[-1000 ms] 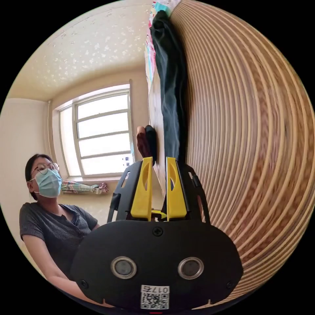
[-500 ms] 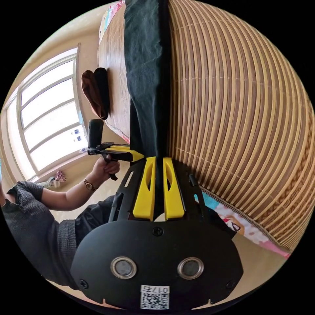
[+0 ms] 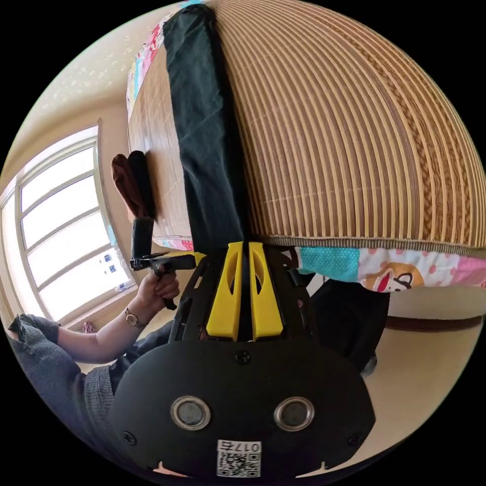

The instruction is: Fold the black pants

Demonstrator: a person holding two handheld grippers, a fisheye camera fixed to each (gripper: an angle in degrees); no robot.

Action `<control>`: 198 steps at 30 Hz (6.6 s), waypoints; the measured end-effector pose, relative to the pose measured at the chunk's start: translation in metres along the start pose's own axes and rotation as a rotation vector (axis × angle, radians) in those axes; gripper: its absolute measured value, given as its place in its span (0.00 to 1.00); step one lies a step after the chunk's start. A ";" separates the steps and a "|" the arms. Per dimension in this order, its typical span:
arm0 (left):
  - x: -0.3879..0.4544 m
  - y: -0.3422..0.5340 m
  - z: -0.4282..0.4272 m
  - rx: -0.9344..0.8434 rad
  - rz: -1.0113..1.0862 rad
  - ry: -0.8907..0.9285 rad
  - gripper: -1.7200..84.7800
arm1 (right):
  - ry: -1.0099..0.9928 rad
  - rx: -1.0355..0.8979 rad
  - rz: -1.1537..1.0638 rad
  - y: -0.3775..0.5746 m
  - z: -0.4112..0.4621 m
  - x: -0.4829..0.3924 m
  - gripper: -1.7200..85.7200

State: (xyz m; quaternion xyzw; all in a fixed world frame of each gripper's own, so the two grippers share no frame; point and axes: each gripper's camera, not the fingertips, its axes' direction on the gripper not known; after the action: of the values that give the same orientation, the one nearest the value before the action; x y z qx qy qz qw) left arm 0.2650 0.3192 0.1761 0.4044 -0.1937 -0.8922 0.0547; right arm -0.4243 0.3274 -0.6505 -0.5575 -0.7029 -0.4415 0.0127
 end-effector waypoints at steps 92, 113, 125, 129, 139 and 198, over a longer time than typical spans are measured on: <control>0.561 0.269 0.029 0.341 0.875 -0.037 0.06 | -0.219 0.468 -0.846 0.194 -0.265 -0.340 0.04; 0.218 0.167 0.150 0.126 -0.018 -0.105 0.14 | 0.172 -0.091 -0.175 0.049 -0.018 -0.070 0.08; 0.209 0.049 0.085 0.300 0.023 -0.154 0.21 | -0.223 -0.001 -0.068 -0.118 -0.043 -0.010 0.26; 0.205 0.036 0.115 0.124 0.025 -0.303 0.20 | -0.259 -0.004 -0.032 -0.134 -0.025 0.005 0.24; 0.157 0.121 0.134 -0.009 -0.086 -0.105 0.12 | -0.239 -0.039 0.037 -0.065 -0.039 0.065 0.09; -0.065 0.617 -0.282 1.179 -0.396 0.146 0.25 | -0.266 0.236 0.781 0.414 -0.100 0.143 0.02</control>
State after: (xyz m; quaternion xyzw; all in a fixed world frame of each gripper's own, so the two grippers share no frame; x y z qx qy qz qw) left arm 0.4818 -0.3159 0.2932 0.4548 -0.5705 -0.5986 -0.3308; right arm -0.1969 0.3694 -0.2660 -0.8285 -0.4803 -0.2446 0.1518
